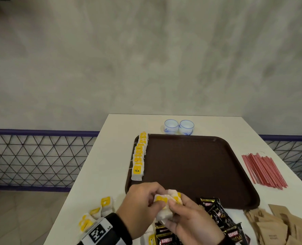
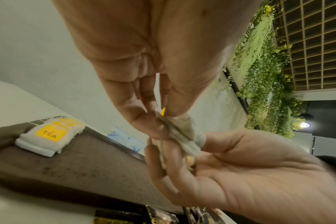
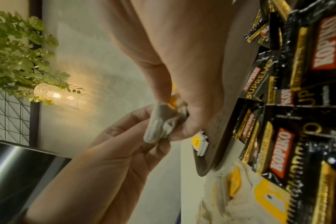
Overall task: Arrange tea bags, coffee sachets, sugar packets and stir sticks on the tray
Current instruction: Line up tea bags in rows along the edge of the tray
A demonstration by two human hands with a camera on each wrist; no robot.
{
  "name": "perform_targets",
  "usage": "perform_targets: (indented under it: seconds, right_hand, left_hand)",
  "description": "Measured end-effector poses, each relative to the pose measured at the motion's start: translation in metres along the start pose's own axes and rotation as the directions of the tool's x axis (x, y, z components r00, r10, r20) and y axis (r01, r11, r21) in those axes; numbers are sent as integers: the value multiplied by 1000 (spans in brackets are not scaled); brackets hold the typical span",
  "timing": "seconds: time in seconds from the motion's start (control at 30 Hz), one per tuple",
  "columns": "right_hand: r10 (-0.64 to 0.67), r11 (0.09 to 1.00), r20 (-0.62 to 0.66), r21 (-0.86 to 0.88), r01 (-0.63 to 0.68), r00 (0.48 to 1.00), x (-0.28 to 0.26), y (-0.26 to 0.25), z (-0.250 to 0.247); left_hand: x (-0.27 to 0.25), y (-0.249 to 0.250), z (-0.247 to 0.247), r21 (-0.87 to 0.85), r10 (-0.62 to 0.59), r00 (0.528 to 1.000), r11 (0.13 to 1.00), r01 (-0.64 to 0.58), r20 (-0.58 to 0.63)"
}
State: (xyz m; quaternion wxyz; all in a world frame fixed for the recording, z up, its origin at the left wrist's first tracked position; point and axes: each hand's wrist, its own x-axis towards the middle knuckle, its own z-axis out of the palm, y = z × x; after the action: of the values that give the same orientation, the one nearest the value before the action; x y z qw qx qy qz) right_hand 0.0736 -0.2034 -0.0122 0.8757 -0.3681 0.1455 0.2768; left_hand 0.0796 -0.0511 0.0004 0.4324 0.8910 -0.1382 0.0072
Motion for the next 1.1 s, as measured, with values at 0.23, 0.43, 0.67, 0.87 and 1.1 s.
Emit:
perform_targets:
  seconds: [0.23,0.43,0.67,0.87,1.1]
  right_hand:
    - [-7,997,-29,-78,5,1000,9,2,0]
    - [-59,995,-112,-87,49,992,24,3,-2]
    - [-54,989,-67,-139,44,996,31,-4,-4]
    - [-109,966,-93,-245,84,990,35,-5,-3]
    - [-142,968,-213,-233,90,967,41,-4,-4]
  left_hand:
    - [-2,-6,-13,-277,-158,978,942,192,140]
    - [12,-23,-30,-313,-238,958,908,277,158]
    - [22,-35,-33,-423,-273,951,852,308,144]
    - [25,-35,-24,-402,-208,968,881,249,143]
    - [23,-44,-14,-401,-250,966,881,252,59]
